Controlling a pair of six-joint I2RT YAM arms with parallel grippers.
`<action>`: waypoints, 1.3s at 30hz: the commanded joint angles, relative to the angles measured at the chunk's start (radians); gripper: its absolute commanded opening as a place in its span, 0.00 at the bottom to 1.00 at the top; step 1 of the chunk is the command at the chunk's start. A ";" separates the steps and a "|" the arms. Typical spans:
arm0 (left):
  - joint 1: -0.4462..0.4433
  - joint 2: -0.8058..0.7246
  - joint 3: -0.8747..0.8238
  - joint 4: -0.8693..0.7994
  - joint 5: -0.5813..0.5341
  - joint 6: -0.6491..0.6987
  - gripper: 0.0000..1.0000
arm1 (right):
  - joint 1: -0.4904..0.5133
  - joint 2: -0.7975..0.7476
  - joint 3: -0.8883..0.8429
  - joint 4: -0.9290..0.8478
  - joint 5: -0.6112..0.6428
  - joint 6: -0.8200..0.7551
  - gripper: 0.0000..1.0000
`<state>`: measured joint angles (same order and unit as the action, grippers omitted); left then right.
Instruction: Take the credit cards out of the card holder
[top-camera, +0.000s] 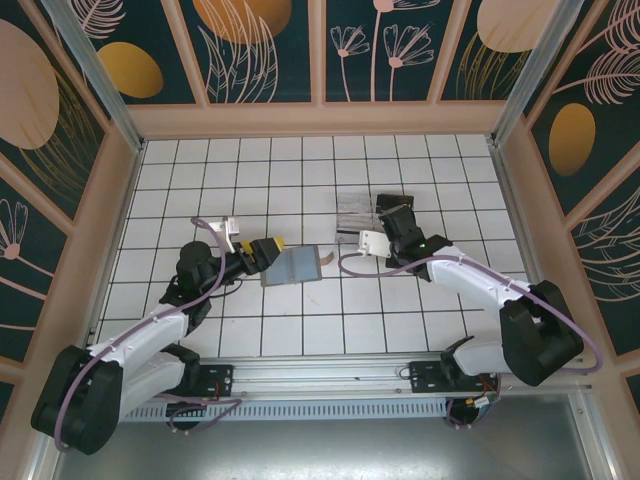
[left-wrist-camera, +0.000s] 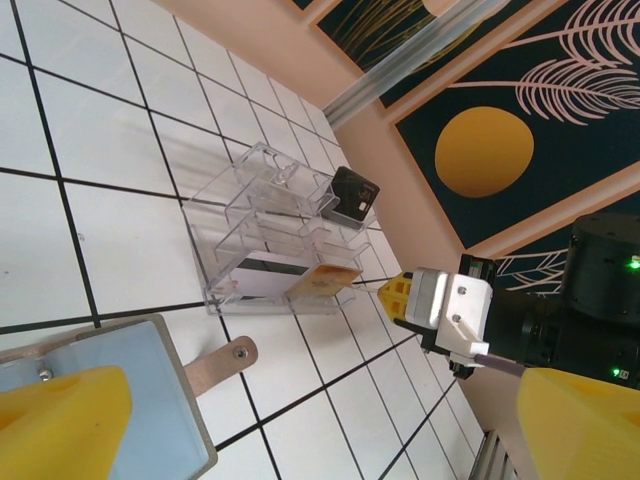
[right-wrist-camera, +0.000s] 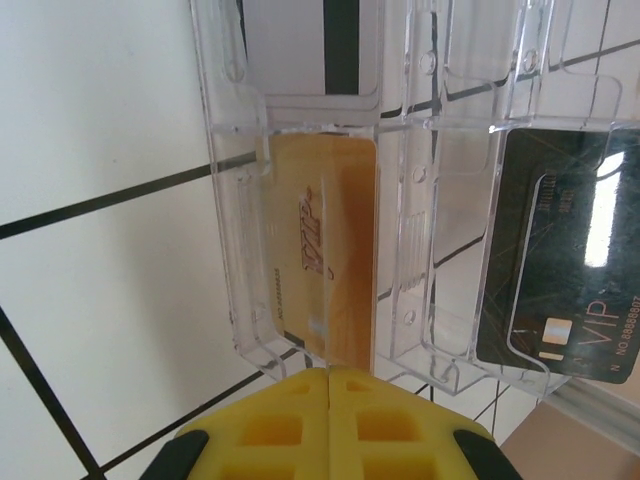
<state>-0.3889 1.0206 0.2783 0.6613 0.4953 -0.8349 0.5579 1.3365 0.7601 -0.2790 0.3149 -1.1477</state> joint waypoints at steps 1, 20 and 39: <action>-0.004 0.006 -0.004 0.014 -0.003 0.003 0.99 | 0.000 0.017 0.011 0.027 -0.034 -0.006 0.00; -0.004 0.016 -0.002 0.018 0.007 -0.002 0.99 | -0.006 0.058 -0.062 0.130 -0.059 0.019 0.00; -0.004 0.004 -0.002 0.017 0.014 -0.002 0.99 | -0.054 0.142 -0.019 0.307 0.082 0.059 0.26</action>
<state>-0.3889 1.0332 0.2783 0.6613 0.4961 -0.8349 0.5159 1.4639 0.7071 -0.0231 0.3519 -1.1152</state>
